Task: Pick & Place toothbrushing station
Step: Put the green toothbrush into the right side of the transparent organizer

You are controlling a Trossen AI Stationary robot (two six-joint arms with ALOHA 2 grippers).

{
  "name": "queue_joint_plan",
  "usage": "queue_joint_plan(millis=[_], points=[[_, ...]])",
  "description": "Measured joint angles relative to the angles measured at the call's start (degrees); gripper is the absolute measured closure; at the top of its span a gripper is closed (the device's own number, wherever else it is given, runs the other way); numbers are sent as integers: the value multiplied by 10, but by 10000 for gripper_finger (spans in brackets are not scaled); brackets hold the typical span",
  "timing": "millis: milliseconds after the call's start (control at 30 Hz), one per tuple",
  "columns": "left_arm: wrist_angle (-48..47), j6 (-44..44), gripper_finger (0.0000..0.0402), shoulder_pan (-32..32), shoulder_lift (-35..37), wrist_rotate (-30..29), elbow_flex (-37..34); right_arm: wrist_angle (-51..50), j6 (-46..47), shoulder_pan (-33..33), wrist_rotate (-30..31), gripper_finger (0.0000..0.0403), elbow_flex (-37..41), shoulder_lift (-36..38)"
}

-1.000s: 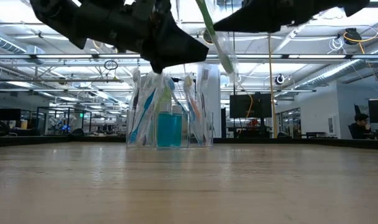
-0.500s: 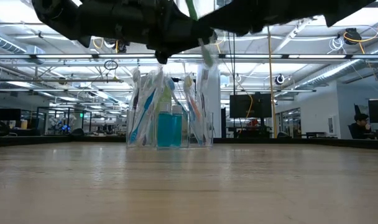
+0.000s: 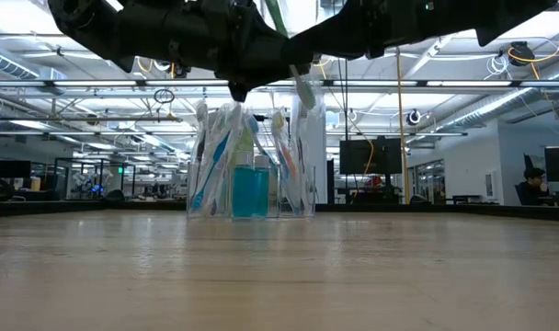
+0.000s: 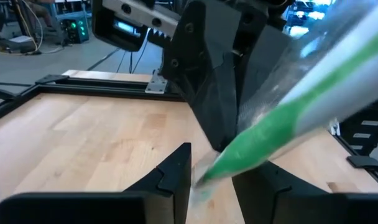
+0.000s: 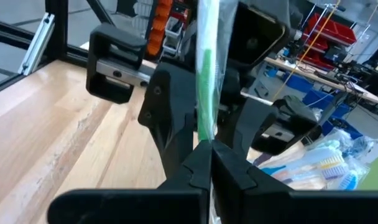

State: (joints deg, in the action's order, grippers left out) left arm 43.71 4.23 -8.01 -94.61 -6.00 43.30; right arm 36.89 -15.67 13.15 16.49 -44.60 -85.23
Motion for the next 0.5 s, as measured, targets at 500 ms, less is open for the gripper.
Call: queue_joint_plan(millis=[500], points=[[-2,41,376,1,0,-4,1,1,-14,7,58,403,0,0]])
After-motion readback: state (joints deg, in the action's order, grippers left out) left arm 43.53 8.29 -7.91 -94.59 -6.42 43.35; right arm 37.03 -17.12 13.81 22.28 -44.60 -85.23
